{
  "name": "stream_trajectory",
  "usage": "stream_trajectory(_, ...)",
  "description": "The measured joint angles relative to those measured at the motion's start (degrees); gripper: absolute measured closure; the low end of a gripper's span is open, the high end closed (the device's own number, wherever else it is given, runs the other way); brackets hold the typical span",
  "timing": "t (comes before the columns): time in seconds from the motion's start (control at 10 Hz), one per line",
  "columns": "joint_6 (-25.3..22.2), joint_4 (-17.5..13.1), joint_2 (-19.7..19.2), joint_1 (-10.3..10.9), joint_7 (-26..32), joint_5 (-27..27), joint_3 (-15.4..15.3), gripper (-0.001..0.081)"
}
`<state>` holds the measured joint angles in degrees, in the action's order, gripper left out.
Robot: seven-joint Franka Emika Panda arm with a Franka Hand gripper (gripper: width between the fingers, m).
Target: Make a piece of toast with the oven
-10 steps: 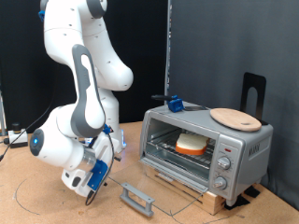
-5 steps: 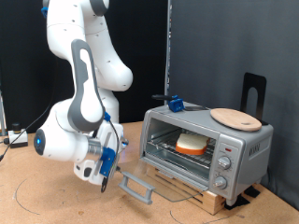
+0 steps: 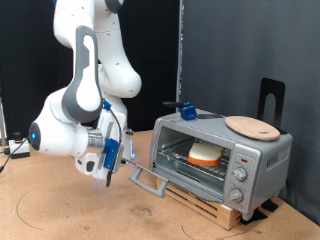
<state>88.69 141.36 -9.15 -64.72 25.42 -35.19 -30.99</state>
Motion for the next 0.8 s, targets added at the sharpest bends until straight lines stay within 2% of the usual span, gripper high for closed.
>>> stream_trajectory(0.4,-6.36,1.97,6.27,0.49,0.29,-1.79,-1.97,-0.0002)
stream_trajectory(0.8,-9.55,7.62,14.04,2.09,2.53,-5.13,-4.34,-0.0002)
